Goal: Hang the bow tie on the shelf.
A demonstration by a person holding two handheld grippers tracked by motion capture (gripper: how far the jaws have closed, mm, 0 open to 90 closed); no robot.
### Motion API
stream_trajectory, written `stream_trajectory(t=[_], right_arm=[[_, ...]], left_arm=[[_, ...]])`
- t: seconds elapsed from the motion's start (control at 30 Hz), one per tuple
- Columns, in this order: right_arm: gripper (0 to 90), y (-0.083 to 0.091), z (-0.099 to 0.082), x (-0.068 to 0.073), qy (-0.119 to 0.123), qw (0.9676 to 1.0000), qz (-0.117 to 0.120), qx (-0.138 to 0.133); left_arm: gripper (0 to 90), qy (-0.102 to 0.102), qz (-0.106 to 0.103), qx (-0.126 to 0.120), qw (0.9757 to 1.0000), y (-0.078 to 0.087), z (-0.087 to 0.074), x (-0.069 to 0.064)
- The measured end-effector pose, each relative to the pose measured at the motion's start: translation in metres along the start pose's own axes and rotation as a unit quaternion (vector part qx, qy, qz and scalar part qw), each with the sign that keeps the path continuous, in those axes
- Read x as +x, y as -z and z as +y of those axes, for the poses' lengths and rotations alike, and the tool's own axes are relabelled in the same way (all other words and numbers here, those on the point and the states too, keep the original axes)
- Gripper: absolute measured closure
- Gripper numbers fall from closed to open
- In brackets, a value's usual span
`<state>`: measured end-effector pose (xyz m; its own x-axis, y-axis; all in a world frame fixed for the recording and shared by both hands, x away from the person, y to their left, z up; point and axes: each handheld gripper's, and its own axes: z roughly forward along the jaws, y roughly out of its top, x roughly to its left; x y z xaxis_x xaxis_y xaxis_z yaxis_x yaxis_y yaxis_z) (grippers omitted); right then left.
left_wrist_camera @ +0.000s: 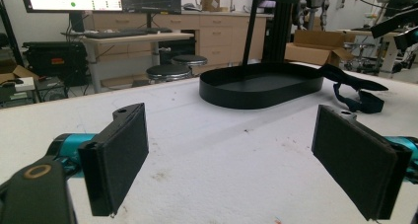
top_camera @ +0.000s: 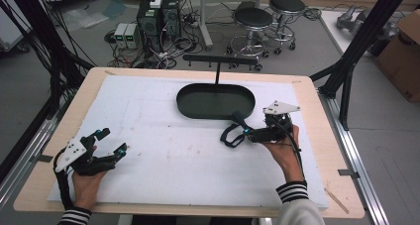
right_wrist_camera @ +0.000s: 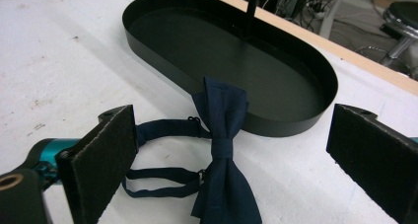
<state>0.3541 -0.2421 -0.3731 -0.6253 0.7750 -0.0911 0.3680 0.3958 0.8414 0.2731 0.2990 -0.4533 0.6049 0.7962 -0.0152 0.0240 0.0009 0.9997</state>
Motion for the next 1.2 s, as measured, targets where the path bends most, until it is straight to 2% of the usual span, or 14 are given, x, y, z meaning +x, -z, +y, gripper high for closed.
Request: stream_trajectory(t=[0.17, 0.23, 0.3, 0.33, 0.37, 0.4, 0.6, 0.7, 0.73, 0.77, 0.87, 0.97, 1.0, 1.2], right_arm=[[4.7, -0.011, 0.008, -0.004, 0.007, 0.9996, 0.009, 0.027], [4.8, -0.013, 0.009, -0.006, 0.004, 0.9995, 0.012, 0.03], [5.4, -0.02, 0.012, -0.009, 0.001, 0.9984, 0.024, 0.051], [5.4, -0.02, 0.012, -0.009, 0.001, 0.9984, 0.024, 0.051], [5.8, -0.023, 0.013, -0.01, 0.003, 0.9977, 0.03, 0.061], [10.4, -0.027, 0.013, -0.011, 0.014, 0.9962, 0.036, 0.078], [13.3, -0.037, 0.014, -0.013, 0.012, 0.9927, 0.051, 0.109], [14.8, -0.043, 0.016, -0.011, 0.021, 0.99, 0.054, 0.129], [15.4, -0.047, 0.018, -0.009, 0.03, 0.9872, 0.058, 0.146], [15.4, -0.047, 0.018, -0.009, 0.03, 0.9872, 0.058, 0.146], [17.0, -0.05, 0.022, -0.007, 0.042, 0.9833, 0.057, 0.168], [17.2, -0.053, 0.021, -0.008, 0.037, 0.9832, 0.05, 0.172], [20.4, -0.055, 0.02, -0.01, 0.032, 0.9819, 0.045, 0.181], [25.2, -0.059, 0.018, -0.011, 0.029, 0.9796, 0.042, 0.194]], left_arm=[[14.6, -0.001, 0.0, 0.0, 1.0, 0.0, 0.0, 0.0], [14.6, -0.001, 0.0, 0.0, 1.0, 0.0, 0.0, 0.0], [14.6, 0.0, -0.001, 0.0, 1.0, 0.0, 0.0, 0.0], [14.6, 0.0, 0.0, 0.0, 1.0, 0.0, 0.0, 0.0], [14.6, -0.001, 0.0, 0.0, 1.0, 0.0, 0.0, 0.0], [14.6, 0.0, -0.001, 0.0, 1.0, 0.0, 0.0, 0.0], [14.6, -0.001, 0.0, 0.0, 1.0, 0.0, 0.0, 0.0], [14.6, -0.002, -0.001, 0.0, 1.0, 0.0, 0.0, 0.0], [14.6, -0.002, -0.001, 0.0, 1.0, 0.0, 0.0, 0.0], [14.6, -0.004, -0.001, 0.0, 1.0, 0.0, 0.0, -0.001], [14.6, -0.005, 0.0, 0.0, 1.0, 0.0, 0.0, -0.001], [14.6, -0.004, -0.001, 0.0, 1.0, 0.0, 0.0, -0.001], [14.6, -0.005, -0.001, 0.0, 1.0, 0.0, 0.0, -0.001], [14.6, -0.004, -0.001, 0.0, 1.0, 0.0, 0.0, -0.001]])
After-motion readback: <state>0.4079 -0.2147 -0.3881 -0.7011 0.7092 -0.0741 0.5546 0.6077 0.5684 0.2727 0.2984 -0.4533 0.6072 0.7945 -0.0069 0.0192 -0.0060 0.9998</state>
